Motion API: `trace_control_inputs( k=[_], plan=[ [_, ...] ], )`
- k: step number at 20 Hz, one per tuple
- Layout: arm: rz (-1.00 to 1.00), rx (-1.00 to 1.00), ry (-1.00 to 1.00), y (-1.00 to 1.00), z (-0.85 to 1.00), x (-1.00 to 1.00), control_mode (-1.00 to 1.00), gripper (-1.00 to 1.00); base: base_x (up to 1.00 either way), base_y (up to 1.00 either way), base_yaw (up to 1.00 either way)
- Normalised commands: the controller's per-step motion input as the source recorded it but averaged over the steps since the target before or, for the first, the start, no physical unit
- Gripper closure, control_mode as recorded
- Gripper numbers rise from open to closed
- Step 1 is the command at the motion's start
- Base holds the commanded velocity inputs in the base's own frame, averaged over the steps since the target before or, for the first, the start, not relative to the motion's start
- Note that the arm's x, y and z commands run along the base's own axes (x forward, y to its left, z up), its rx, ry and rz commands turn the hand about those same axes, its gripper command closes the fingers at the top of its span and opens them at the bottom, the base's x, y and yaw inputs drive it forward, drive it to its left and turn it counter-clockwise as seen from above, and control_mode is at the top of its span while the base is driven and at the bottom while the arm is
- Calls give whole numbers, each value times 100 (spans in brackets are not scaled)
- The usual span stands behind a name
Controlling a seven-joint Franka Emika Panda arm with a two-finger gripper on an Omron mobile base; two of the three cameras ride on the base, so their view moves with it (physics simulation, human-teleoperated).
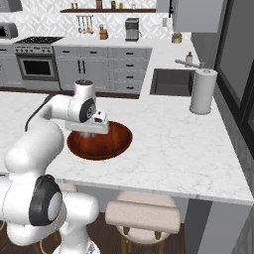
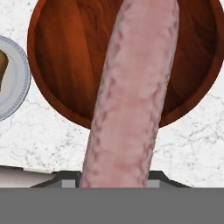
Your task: Place one bun and one sausage from the bowl on each plate.
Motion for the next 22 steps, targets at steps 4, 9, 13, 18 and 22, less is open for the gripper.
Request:
trace_control_inputs(
  k=[4, 9, 13, 18, 22],
  plan=[
    [5, 0, -7, 0, 0, -100, -100, 100, 0, 0, 0],
    [0, 0, -3, 0, 0, -44, -100, 100, 0, 0, 0],
    [0, 0, 0, 0, 0, 0, -100, 100, 0, 0, 0],
    [0, 0, -1, 0, 0, -5, 100, 100, -36, 4, 0],
    [0, 0, 0, 0, 0, 0, 100, 100, -83, 70, 0]
  ],
)
